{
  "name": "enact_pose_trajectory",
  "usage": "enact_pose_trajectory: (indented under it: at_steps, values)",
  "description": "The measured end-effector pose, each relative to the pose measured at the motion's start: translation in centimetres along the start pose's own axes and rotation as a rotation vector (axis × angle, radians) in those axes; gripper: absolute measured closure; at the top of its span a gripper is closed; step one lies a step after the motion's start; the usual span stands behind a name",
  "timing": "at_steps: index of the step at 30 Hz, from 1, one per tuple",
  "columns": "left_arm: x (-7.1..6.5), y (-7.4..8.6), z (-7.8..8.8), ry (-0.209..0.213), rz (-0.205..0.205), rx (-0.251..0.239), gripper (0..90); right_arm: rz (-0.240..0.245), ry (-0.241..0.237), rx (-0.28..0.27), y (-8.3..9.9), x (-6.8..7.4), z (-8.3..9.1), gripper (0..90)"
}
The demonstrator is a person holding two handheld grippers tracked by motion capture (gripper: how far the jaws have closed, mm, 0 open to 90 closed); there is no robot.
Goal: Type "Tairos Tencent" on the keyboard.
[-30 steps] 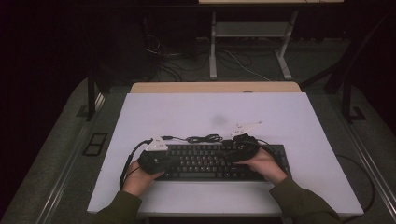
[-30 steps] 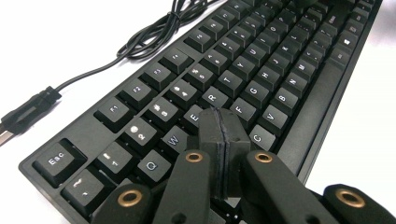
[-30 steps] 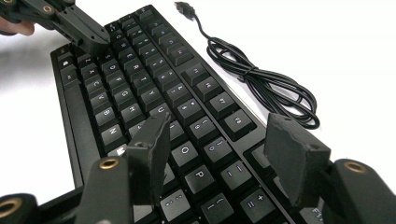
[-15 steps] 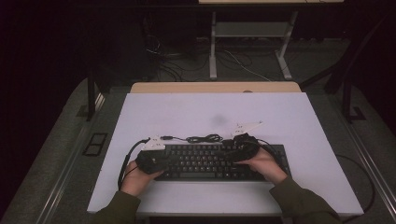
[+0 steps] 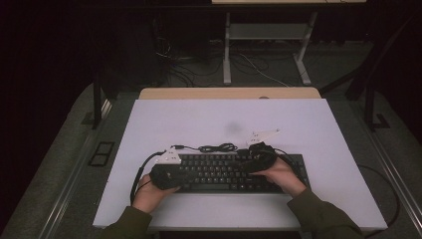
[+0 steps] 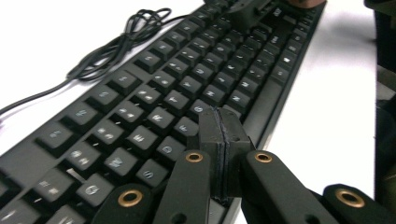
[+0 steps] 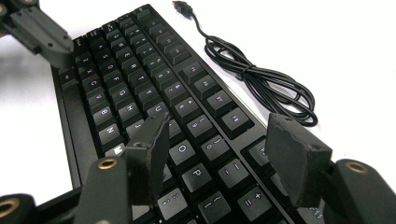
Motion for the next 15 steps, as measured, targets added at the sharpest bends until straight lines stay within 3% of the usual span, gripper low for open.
enact_pose_trajectory:
  at_steps: [15]
  values:
    - [-1.5, 0.5, -1.5, 0.046, -0.048, 0.066, 88.8, -0.001, 0.002, -0.003, 0.0, 0.0, 0.1, 39.5]
Point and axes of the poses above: each handheld gripper's, and its own axes: z roughly backward along the jaws, y roughly out of its underside, x roughly to its left, the point moved 8 cm from there along -z, roughly forward along the jaws, and after that the axes turned 1 degree about z, right-handed, at the moved point
